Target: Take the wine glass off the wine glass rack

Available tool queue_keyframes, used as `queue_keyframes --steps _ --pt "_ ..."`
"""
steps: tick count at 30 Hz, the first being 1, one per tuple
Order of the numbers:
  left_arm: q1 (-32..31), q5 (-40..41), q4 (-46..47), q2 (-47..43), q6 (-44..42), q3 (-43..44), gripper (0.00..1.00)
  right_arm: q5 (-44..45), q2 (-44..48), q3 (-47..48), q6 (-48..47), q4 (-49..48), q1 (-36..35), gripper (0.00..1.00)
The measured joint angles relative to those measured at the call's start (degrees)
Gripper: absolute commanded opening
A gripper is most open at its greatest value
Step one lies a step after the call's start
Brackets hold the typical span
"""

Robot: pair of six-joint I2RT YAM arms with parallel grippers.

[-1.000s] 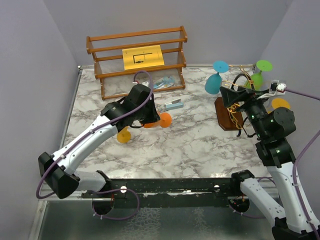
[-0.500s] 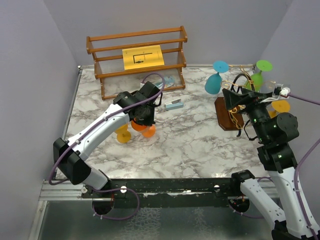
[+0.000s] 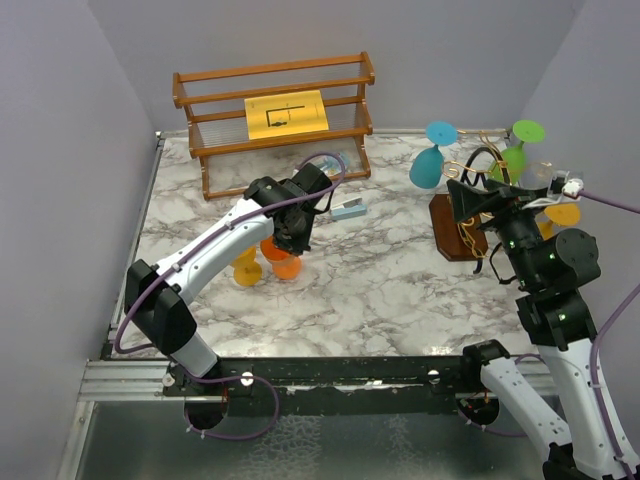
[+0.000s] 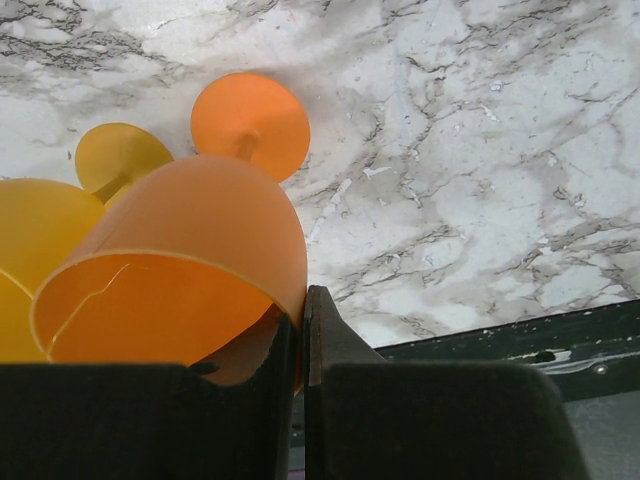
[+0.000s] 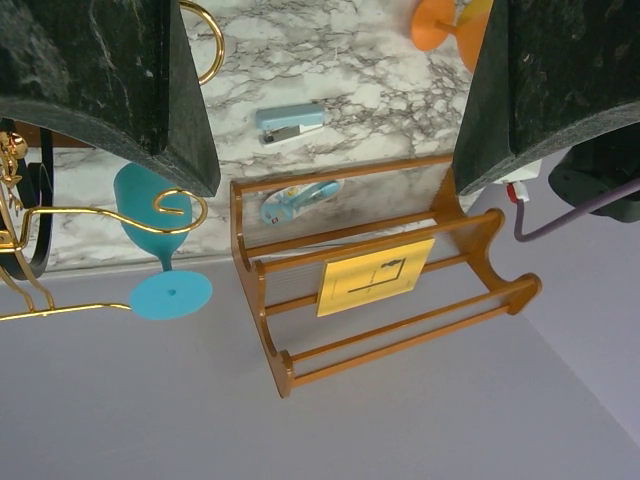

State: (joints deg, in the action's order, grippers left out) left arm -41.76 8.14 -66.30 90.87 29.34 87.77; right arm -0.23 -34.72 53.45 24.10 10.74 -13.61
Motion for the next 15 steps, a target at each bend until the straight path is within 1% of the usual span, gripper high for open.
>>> queue_keyframes --steps 15 --pt "0.0 1.0 -0.6 1.3 -2.4 0.0 0.0 0.6 0.6 0.0 0.0 1.8 0.0 0.99"
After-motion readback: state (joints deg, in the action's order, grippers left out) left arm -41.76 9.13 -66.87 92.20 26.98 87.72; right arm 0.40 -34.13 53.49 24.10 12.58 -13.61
